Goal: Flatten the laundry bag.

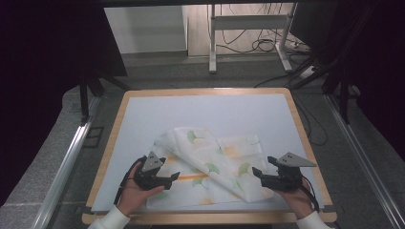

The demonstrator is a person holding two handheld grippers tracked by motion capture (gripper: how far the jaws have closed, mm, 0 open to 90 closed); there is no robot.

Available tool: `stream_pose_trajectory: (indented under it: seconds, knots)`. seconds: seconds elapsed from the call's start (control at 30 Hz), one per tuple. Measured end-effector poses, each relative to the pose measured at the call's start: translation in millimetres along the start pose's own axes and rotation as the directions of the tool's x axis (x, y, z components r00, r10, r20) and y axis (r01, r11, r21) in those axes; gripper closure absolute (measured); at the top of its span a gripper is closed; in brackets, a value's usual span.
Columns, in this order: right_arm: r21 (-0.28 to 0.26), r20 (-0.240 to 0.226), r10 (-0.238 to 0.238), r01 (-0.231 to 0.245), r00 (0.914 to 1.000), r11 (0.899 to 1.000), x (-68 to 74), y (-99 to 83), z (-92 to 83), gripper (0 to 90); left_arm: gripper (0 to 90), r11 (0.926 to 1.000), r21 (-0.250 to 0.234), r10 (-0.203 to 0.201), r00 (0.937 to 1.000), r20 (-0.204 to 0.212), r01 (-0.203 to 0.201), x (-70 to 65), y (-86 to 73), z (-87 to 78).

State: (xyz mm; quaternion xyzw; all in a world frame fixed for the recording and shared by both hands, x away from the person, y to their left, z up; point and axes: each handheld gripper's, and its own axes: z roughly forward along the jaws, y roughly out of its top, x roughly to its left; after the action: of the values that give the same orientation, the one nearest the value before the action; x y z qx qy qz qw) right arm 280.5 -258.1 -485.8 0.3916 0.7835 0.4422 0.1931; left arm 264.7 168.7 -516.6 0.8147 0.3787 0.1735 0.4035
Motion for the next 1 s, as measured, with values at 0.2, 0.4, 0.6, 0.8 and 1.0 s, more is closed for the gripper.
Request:
stream_pose_trajectory:
  seconds: [0.2,0.4,0.6,0.8,1.0]
  knots:
    - [0.026,-0.004,-0.031,0.032,0.9995,0.999,3.0,-2.4,4.1,24.7,23.7,0.9999,0.004,0.012,0.9999,0.0,-0.012,-3.7,-1.3,-2.7]
    - [0.024,-0.006,-0.048,0.049,0.9988,0.999,7.0,-1.0,4.6,24.8,23.7,1.0,-0.005,0.006,1.0,0.004,-0.006,-5.6,-0.5,-6.5]
    - [0.024,-0.018,-0.05,0.05,0.9986,0.998,9.1,0.8,7.1,25.0,23.7,0.9999,-0.012,0.0,0.9999,0.012,0.0,-6.5,-0.9,-9.1]
    - [0.034,-0.022,-0.06,0.06,0.998,0.998,11.8,-0.9,7.0,24.9,23.1,0.9997,-0.023,-0.012,0.9999,-0.002,0.012,-6.1,0.8,-9.4]
    - [0.02,-0.016,-0.054,0.054,0.9984,0.998,10.0,1.3,6.6,25.7,33.3,0.9997,-0.018,-0.015,0.9999,-0.006,0.015,-5.0,-1.5,-11.0]
